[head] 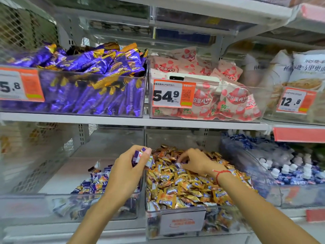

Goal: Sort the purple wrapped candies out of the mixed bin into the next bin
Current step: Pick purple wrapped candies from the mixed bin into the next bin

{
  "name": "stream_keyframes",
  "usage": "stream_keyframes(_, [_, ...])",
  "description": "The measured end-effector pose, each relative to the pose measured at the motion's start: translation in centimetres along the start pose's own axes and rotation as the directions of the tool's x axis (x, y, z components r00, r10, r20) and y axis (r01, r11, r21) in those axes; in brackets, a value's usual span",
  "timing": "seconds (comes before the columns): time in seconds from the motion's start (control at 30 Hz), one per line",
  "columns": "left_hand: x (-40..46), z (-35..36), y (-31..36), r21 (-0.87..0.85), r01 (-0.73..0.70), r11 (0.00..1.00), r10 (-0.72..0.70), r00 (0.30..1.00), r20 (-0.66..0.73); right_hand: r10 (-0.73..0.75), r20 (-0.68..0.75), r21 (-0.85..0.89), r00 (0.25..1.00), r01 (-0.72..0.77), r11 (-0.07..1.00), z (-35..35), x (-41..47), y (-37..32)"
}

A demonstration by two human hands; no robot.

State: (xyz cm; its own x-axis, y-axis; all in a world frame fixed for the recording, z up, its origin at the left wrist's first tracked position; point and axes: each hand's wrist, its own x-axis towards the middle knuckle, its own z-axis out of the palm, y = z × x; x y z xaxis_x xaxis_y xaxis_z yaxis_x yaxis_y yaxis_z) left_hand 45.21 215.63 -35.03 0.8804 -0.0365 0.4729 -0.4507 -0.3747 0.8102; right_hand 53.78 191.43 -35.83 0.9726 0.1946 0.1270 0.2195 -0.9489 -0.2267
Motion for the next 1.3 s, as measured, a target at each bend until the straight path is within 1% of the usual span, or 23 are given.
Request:
stream_keyframes(0.13, [0.0,0.1,-0.2,0.006,0.035,0.999,-0.035,0.998,0.053,-0.076,0.115,-0.042,0.991,0.081,0.996,-0.5,-1.1,-0.2])
stream_keyframes(0.23, [-0.1,-0.3,0.4,-0.034,0.037,0.999,-0.032,0.991,0.129,-0.07,0.187,-0.124,0.98,0.095,0.988,-0.4,-1.1,-0.9])
stream_keyframes(0.33, [-0.1,-1.2,0.3,-0.082,0.078,0.994,-0.068,0.99,0.126,-0.071,0.145,-0.227,0.987,0.103,0.968,-0.8,-1.6,-1.2])
stream_keyframes(0.4, [-0.3,-1.9,-0.1,-0.085,0.102,0.991,-0.094,0.991,0.099,-0.085,0.1,-0.226,0.991,0.105,0.968,-1.3,-2.4,-1.0])
stream_keyframes(0.43, [-0.4,-2.2,-0.4,-0.081,0.108,0.991,-0.1,0.99,0.094,-0.1,0.056,-0.17,0.993,0.108,0.979,-1.5,-2.9,-0.9])
stream_keyframes(0.47, [-0.5,-2.3,-0.7,-0.078,0.11,0.991,-0.102,0.99,0.093,-0.107,-0.019,-0.053,0.994,0.106,0.993,-1.7,-3.3,-0.8])
stream_keyframes(0.5, [-0.6,-2.4,-0.8,-0.075,0.11,0.991,-0.103,0.991,0.091,-0.078,-0.113,0.136,0.991,0.093,0.986,-2.1,-3.7,-0.8])
stream_keyframes(0.53, [-0.6,-2.4,-1.0,-0.071,0.11,0.991,-0.104,0.991,0.088,-0.002,-0.184,0.361,0.983,0.069,0.93,-2.5,-4.3,-1.0])
stream_keyframes(0.6, [-0.4,-2.3,-1.1,-0.065,0.117,0.991,-0.112,0.991,0.077,0.155,-0.165,0.726,0.974,0.014,0.687,-3.2,-5.3,-1.6])
stream_keyframes(0.63, [-0.3,-2.2,-1.0,-0.065,0.124,0.99,-0.119,0.99,0.075,0.207,-0.116,0.818,0.971,-0.025,0.575,-3.3,-5.6,-1.8])
stream_keyframes(0.67, [-0.2,-2.2,-0.9,-0.076,0.136,0.988,-0.13,0.988,0.079,0.236,-0.07,0.863,0.969,-0.06,0.502,-3.3,-5.9,-2.2])
stream_keyframes(0.77, [0.0,-2.2,-0.6,-0.116,0.179,0.977,-0.164,0.979,0.124,0.268,-0.012,0.931,0.963,-0.087,0.354,-2.7,-6.1,-4.1])
stream_keyframes(0.8, [0.1,-2.3,-0.6,-0.105,0.174,0.979,-0.161,0.98,0.119,0.268,-0.024,0.937,0.963,-0.072,0.341,-2.5,-6.0,-4.9])
stream_keyframes(0.83, [0.2,-2.5,-0.7,-0.068,0.162,0.984,-0.155,0.983,0.094,0.262,-0.056,0.93,0.964,-0.045,0.364,-2.3,-5.8,-6.0])
stream_keyframes(0.9, [0.5,-3.0,-1.4,0.097,0.149,0.984,-0.148,0.989,-0.015,0.193,-0.168,0.88,0.967,0.059,0.471,-1.7,-5.4,-8.4])
stream_keyframes(0.97, [1.1,-3.5,-2.5,0.288,0.18,0.941,-0.147,0.98,-0.131,0.017,-0.277,0.786,0.961,0.217,0.579,-1.0,-4.5,-11.3])
stream_keyframes(1.0, [1.4,-3.7,-3.0,0.316,0.201,0.927,-0.156,0.974,-0.163,-0.07,-0.312,0.718,0.947,0.284,0.635,-0.5,-3.9,-12.7])
stream_keyframes(1.07, [1.9,-3.9,-3.7,0.264,0.22,0.939,-0.177,0.968,-0.175,-0.193,-0.347,0.523,0.918,0.36,0.772,0.6,-2.4,-14.9])
stream_keyframes(1.13, [2.1,-3.9,-3.8,0.202,0.247,0.948,-0.216,0.963,-0.161,-0.289,-0.3,0.229,0.909,0.363,0.903,1.8,-1.0,-15.8])
stream_keyframes(1.17, [2.1,-3.9,-3.7,0.219,0.269,0.938,-0.244,0.96,-0.136,-0.315,-0.253,0.069,0.915,0.342,0.937,2.2,-0.5,-15.9])
stream_keyframes(1.2, [2.1,-3.9,-3.7,0.267,0.283,0.921,-0.264,0.959,-0.104,-0.313,-0.234,-0.032,0.92,0.314,0.949,2.3,-0.5,-15.7])
stream_keyframes(1.23, [2.1,-3.8,-3.7,0.327,0.283,0.902,-0.276,0.959,-0.071,-0.294,-0.239,-0.051,0.925,0.29,0.956,2.3,-0.7,-15.3])
stream_keyframes(1.3, [2.1,-3.7,-3.8,0.405,0.275,0.872,-0.279,0.959,-0.05,-0.262,-0.307,0.049,0.915,0.29,0.956,2.0,-2.3,-14.4])
